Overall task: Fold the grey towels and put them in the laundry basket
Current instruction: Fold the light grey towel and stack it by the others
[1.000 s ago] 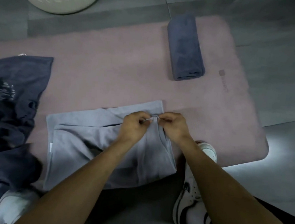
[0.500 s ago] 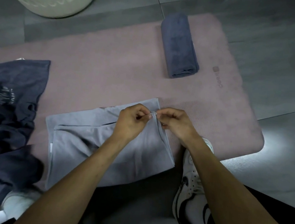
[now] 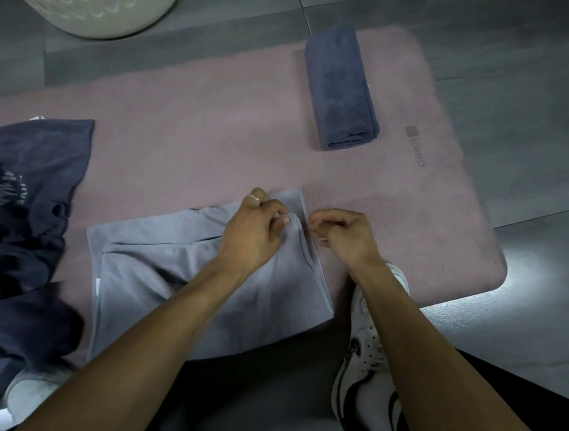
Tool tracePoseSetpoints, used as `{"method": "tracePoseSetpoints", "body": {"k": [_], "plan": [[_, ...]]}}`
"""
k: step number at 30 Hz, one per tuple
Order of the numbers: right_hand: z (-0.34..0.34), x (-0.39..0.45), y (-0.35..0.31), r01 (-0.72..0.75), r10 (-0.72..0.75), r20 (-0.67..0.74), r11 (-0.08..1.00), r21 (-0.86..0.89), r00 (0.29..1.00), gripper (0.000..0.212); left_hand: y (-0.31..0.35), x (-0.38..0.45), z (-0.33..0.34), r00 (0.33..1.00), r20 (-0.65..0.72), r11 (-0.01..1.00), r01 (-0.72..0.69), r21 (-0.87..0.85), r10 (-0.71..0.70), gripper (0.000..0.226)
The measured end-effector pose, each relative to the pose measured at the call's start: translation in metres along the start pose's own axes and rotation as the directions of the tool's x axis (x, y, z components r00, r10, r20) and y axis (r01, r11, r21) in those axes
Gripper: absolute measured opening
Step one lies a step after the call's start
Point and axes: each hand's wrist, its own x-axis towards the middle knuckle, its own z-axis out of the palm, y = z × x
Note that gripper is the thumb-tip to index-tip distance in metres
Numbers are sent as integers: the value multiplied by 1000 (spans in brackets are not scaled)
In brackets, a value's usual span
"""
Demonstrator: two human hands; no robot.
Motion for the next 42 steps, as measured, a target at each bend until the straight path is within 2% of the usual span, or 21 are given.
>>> {"method": "tracePoseSetpoints", "body": {"k": [2,4,9,12,16,21,25,28,30,32,35,39,42], "plan": [[-3,8,8,-21,18,-33,998,-67,999,30,-2,18,2,1000,-13,998,-10,56,11,12],[-3,13,14,-34,31,-36,995,-93,999,33,-5,41,5,999,42,996,22,82,-26,11],[-2,19,26,-38,25,-70,983,-182,997,17,-15,78,22,980,166,992,94,82,-106,12],[-3,22,35,-46,31,-69,973,-225,997,16,-19,82,33,977,196,989,56,135,-82,14],[-6,22,44,-43,25,-62,953,-299,998,15,-22,80,37,983,183,982,-9,190,-27,35],[-11,18,45,-34,22,-34,914,-405,999,19,-7,69,25,971,234,923,-132,360,48,25],[-15,9,39,-27,45,29,899,-436,999,20,-1,37,-9,983,179,947,-99,305,45,21],[-17,-8,34,-112,145,80,942,-315,986,21,0,2,-34,995,96,971,-42,234,20,21],[-19,-24,34,-128,168,118,948,-291,979,22,-2,-25,-45,1000,-8,995,19,102,-18,14],[-20,-40,37,-98,159,153,933,-346,975,24,-7,-53,-50,992,-108,997,62,-47,-67,9],[-16,-62,39,-55,139,212,932,-359,967,24,-18,-88,-54,960,-239,980,108,-165,-146,7],[-7,-90,26,-111,175,290,969,-223,941,28,-30,-116,-58,927,-289,959,177,-222,-238,8],[-2,-101,25,-68,146,302,964,-255,942,14,-36,-124,-61,911,-307,947,204,-248,-276,10]]}}
